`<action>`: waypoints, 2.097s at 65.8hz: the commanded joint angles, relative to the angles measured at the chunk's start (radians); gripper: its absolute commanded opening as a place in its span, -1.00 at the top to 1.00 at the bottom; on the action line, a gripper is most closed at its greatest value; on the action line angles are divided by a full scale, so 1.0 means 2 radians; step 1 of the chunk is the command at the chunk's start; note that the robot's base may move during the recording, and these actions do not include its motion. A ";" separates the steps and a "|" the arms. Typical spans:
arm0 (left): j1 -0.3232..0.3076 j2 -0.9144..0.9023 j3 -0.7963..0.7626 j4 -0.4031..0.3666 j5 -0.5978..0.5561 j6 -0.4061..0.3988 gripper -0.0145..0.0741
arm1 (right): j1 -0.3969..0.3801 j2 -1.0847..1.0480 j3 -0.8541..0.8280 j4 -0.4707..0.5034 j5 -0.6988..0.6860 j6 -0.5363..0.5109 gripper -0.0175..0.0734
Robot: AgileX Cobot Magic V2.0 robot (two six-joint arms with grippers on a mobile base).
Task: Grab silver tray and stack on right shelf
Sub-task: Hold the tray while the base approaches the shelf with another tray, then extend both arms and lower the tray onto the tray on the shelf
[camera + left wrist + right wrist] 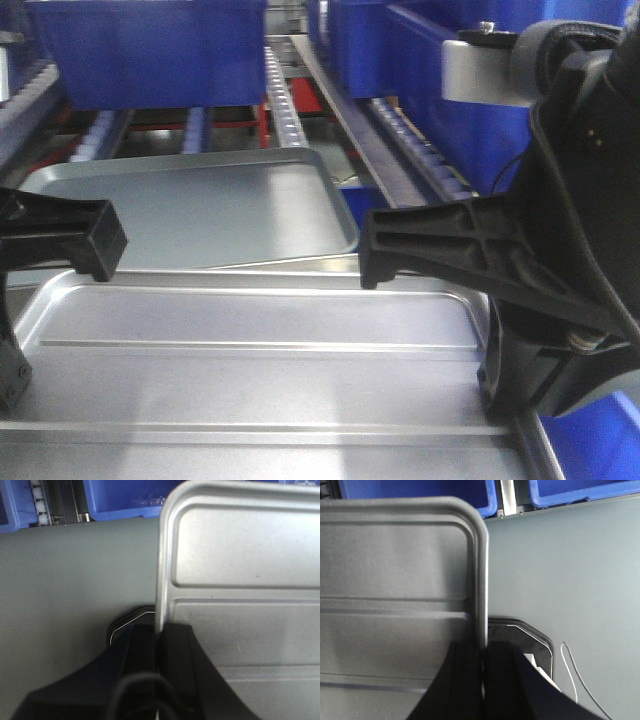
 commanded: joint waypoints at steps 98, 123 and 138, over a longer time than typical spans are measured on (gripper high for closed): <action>-0.001 -0.008 -0.012 0.017 0.016 0.001 0.88 | -0.001 -0.012 -0.009 -0.024 0.011 -0.001 0.47; -0.001 -0.008 -0.012 0.017 0.016 0.001 0.88 | -0.001 -0.012 -0.009 -0.024 0.011 -0.001 0.47; -0.001 -0.008 -0.012 0.022 0.011 0.004 0.88 | -0.001 -0.012 -0.009 -0.024 0.007 -0.001 0.47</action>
